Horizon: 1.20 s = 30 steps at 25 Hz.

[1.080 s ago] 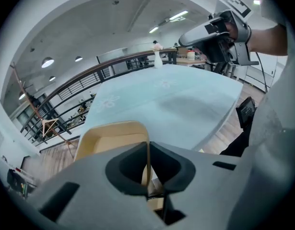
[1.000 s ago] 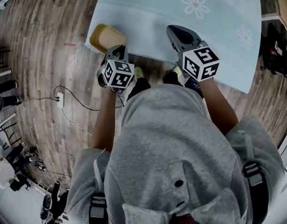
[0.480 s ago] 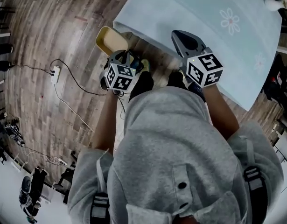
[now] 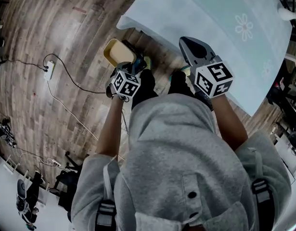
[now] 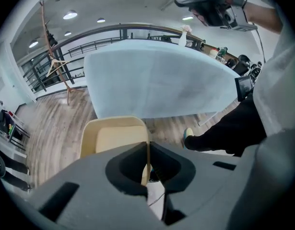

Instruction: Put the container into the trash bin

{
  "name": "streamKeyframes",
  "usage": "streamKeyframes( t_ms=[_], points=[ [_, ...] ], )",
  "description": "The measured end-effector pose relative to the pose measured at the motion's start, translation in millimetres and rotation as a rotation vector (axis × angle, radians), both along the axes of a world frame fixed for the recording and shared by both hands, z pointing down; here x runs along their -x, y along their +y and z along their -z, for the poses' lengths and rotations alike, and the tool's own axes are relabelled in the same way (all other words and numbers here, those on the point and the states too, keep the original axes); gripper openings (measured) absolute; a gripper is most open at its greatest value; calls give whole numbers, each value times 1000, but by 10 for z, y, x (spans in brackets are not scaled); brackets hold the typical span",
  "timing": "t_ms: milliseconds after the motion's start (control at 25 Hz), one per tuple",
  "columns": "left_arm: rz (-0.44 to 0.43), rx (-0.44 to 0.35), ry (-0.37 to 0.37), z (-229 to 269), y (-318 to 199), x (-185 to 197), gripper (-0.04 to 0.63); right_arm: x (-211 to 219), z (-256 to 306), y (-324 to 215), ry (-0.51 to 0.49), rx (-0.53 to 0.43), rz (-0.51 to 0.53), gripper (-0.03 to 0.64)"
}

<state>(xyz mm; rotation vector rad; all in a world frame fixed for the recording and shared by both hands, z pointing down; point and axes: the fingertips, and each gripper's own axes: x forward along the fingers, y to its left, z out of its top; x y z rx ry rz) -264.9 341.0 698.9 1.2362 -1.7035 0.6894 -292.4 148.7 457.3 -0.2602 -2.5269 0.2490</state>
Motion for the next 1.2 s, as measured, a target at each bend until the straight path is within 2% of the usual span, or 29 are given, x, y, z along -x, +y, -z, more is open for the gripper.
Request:
streamKeyframes(
  t_ms=[240,280,320,440,520,680,840,880,920,960,1000,1120,1200],
  points=[
    [1,40,89,-346,83,-48,45,95,-86,46,53,-12,11,31],
    [12,50,115,-413,103,-90,195,66,-106,40,54,-12,12,31],
    [28,51,150,-454,122,-135,245,37,-115,35,54,-13,12,31],
    [92,-9,239,-409,138,-218,247,-10,-100,42,53,-14,7,31],
    [95,-38,246,-354,124,-192,247,11,-98,40,50,-12,1,31],
    [65,-64,199,-239,38,-60,247,6,-73,-11,31,-14,-25,31],
    [92,-176,139,106,-189,118,233,-124,2,-125,4,-16,-78,31],
    [105,-215,112,253,-275,186,210,-160,26,-179,-3,-17,-94,31],
    [121,-254,76,410,-358,264,158,-198,51,-241,-10,-18,-111,31],
    [139,-294,34,563,-434,347,64,-238,78,-306,-16,-20,-129,31],
    [154,-333,-2,706,-508,418,31,-281,106,-375,-22,-22,-148,31],
    [168,-430,-46,1085,-785,521,21,-440,187,-612,-41,-28,-205,31],
    [144,-474,-71,1314,-1027,538,20,-582,232,-799,-53,-34,-249,31]
  ],
)
